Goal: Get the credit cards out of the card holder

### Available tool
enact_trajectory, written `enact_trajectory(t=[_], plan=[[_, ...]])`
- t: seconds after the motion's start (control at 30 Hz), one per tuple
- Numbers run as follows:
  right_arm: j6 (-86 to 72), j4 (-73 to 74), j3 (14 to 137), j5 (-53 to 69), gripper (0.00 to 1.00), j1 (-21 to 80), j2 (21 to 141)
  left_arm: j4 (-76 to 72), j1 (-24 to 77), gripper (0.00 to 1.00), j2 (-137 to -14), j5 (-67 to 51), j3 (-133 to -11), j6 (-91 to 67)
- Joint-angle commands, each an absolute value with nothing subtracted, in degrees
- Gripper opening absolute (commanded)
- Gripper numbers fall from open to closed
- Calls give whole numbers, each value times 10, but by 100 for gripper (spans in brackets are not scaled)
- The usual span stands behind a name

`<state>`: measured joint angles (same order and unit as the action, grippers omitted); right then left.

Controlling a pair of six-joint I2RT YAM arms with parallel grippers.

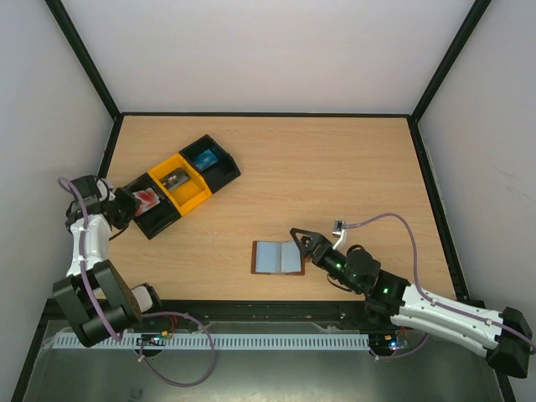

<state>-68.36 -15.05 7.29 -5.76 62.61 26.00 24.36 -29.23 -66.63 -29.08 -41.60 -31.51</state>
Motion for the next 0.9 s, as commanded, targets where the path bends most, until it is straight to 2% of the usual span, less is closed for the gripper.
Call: enact_trajectory(t=[0.0, 0.87], plan=[[-676, -129, 75, -81, 98, 628, 238, 197, -293, 3, -706, -298, -437, -328], [-677, -89, 72, -108, 98, 628, 192, 142, -284, 7, -836, -285, -459, -322]])
